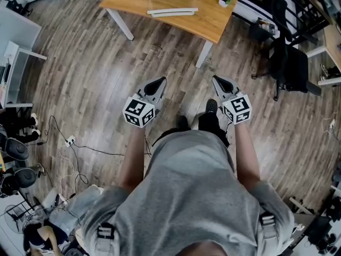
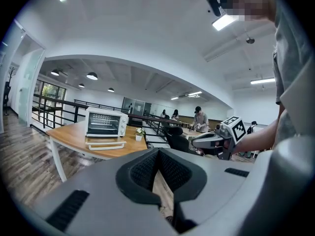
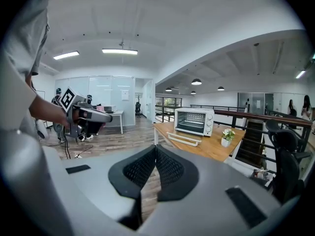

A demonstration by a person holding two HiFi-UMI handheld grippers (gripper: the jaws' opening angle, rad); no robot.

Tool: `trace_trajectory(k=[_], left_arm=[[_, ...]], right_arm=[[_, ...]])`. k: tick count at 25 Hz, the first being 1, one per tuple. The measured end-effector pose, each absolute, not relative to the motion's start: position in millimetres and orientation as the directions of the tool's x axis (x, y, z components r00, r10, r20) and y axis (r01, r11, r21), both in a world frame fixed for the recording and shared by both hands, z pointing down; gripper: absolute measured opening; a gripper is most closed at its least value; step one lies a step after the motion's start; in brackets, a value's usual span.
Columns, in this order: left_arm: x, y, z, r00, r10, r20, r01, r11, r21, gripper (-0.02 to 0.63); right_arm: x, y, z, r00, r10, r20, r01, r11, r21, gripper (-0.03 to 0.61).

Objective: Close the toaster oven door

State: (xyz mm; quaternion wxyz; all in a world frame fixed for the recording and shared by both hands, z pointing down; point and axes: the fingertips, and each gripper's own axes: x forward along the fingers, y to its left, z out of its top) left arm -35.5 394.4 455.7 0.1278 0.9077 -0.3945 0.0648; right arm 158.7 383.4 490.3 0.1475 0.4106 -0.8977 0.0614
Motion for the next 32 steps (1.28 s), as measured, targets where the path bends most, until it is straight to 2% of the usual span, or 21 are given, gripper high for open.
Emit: trace_trajectory(k=[8, 15, 18, 32], left_arm=[[-40.8, 388.9, 448.7, 0.670, -0.717, 0.193, -0.742, -0.649, 0.166, 0.018], [-43.8, 387.8, 441.0, 0.686, -0.714, 0.143, -0.726, -0.659, 0.194, 0.027], [-45.4, 384.2, 440.5, 0.682, -0.717, 0.145, -0.730, -0.658, 0.184, 0.092], [-47.0, 383.7, 448.2, 0.698, -0.698, 0.163, -0.716, -0.671, 0.193, 0.190]], right_arm=[[155.5, 380.5, 489.5, -0.619, -0.717, 0.321, -0.752, 0.659, 0.021, 0.011], [157.0, 376.7, 489.4, -0.612, -0.720, 0.326, -0.750, 0.660, 0.048, 0.066], [157.6, 372.2, 489.1, -0.613, -0.721, 0.325, -0.750, 0.660, 0.049, 0.097], [152.4, 361.5, 492.7, -0.623, -0.707, 0.334, -0.737, 0.674, 0.050, 0.307]])
